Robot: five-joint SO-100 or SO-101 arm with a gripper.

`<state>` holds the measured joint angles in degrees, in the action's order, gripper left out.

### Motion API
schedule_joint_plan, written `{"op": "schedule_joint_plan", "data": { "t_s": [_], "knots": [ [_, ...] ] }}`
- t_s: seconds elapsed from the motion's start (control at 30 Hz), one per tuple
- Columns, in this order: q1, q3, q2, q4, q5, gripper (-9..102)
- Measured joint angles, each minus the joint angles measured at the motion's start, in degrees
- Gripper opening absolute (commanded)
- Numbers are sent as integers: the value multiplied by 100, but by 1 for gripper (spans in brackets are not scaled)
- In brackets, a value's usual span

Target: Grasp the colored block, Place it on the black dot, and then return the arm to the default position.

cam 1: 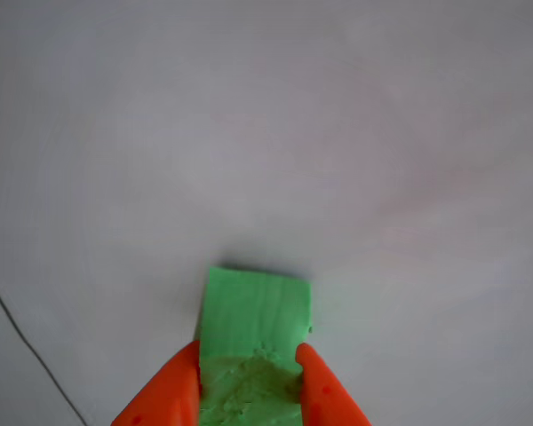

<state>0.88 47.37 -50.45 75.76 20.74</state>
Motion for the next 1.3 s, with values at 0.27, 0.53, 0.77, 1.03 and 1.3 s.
{"op": "schedule_joint_plan", "data": {
  "t_s": [0.27, 0.53, 0.77, 1.03, 1.3],
  "knots": [
    [9, 0, 18, 0, -44, 0],
    [35, -9, 123, -70, -44, 0],
    [35, -35, 185, -70, -114, 5],
    [35, -35, 193, 26, -299, 27],
    [35, -26, 220, 264, -483, 43]
  ]
}}
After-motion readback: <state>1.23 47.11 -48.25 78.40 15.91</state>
